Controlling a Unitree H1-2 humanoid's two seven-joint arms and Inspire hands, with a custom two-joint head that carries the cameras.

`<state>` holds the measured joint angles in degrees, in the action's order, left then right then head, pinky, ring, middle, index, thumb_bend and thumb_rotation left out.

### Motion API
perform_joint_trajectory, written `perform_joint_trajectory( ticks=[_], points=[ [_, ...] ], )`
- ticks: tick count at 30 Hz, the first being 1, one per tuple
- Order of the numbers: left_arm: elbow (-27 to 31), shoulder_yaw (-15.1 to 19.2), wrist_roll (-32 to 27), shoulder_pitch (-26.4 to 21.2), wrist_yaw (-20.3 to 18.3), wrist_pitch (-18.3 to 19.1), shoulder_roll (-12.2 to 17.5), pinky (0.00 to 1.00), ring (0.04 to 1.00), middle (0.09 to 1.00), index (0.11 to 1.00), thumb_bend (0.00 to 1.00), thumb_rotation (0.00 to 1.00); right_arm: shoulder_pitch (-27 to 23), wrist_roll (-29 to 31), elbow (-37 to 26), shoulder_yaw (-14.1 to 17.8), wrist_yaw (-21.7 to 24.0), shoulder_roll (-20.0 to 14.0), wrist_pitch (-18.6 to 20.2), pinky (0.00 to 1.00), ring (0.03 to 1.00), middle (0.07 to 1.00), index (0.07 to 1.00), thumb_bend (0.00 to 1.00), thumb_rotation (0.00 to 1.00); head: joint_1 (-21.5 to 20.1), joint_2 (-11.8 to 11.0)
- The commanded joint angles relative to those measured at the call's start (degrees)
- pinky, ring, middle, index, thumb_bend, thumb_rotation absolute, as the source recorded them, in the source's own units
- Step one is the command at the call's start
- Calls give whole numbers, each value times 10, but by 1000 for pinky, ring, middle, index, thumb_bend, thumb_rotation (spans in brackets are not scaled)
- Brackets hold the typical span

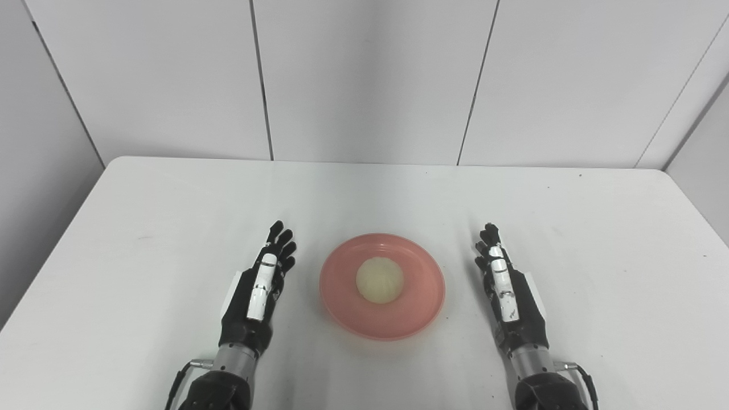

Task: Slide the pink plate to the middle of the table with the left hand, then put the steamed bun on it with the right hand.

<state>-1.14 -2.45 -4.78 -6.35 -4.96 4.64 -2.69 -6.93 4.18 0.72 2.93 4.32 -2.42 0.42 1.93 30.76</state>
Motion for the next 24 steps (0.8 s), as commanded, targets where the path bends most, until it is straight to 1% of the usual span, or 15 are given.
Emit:
perform_joint_trajectory(
  ticks=[1,8,12,18,24],
  points=[
    [-22,1,-5,4,1,44,0,983,977,983,983,331,1000,-1,7,22,-2,4,0,-15,1000,982,992,998,232,1000,1,0],
    [-56,3,-2,-16,-5,29,9,983,976,981,982,354,1000,-15,10,52,2,-1,0,-14,978,958,970,978,248,1000,-4,-1],
    [-60,1,1,-21,-5,33,11,982,977,983,984,356,1000,-20,4,59,2,-4,-2,-15,964,953,966,972,253,1000,-2,-2],
    [-61,-6,9,-25,-5,36,12,981,980,985,985,335,1000,-22,-1,61,-3,-4,-5,-15,960,951,961,967,257,1000,1,-1],
    [-71,-7,7,-29,-7,32,12,981,978,984,988,329,1000,-24,-4,66,-6,-3,-6,-17,956,951,959,964,260,1000,2,-1]
  ],
)
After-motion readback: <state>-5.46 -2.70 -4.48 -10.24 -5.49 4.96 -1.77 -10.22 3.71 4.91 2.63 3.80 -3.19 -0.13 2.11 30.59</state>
